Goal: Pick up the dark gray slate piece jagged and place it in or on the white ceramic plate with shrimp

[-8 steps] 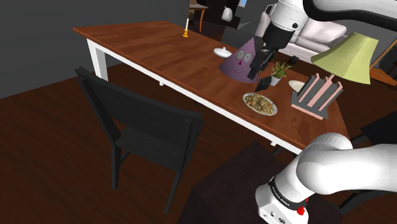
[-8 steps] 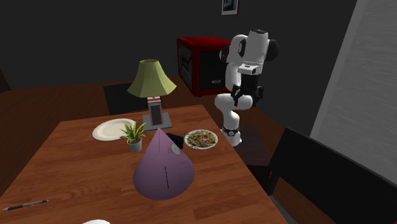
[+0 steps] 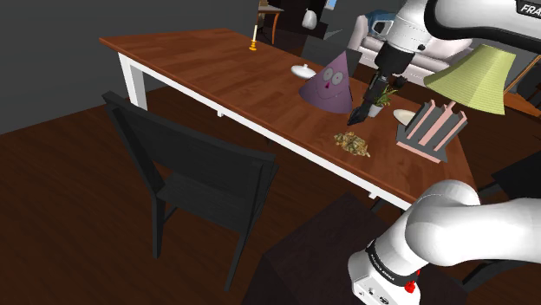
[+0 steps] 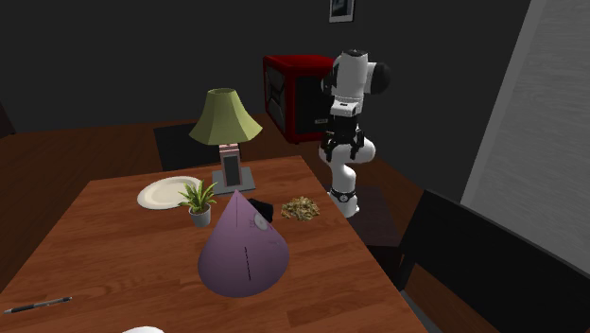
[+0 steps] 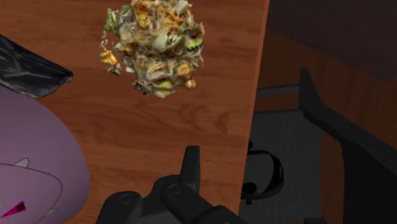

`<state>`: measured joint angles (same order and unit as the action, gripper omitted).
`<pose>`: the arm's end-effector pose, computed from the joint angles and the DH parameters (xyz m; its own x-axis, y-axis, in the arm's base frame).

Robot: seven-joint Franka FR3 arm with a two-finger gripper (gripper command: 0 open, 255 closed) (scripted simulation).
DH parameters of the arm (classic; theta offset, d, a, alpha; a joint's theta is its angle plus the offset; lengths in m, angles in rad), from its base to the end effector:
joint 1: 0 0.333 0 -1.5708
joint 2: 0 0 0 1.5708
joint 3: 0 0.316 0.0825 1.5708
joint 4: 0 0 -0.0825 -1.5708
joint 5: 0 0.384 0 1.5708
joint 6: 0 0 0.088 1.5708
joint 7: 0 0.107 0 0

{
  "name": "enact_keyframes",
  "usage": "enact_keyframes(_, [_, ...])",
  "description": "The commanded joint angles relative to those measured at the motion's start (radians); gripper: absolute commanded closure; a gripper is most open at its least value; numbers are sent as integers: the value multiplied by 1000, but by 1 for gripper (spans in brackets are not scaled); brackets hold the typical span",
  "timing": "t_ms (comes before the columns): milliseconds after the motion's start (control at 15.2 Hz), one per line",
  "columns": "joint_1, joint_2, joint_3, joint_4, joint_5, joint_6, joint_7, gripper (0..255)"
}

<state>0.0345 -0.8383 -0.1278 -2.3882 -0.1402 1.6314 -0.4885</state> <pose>0.2975 -0.0544 0.5939 0.9044 0.4241 0.0469 0.4201 -0.9043 0.0762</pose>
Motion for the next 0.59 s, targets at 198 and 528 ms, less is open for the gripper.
enact_keyframes(198, [28,12,-168,-18,-101,25,-305,0])
enact_keyframes(528, [76,100,-339,36,-184,64,-599,0])
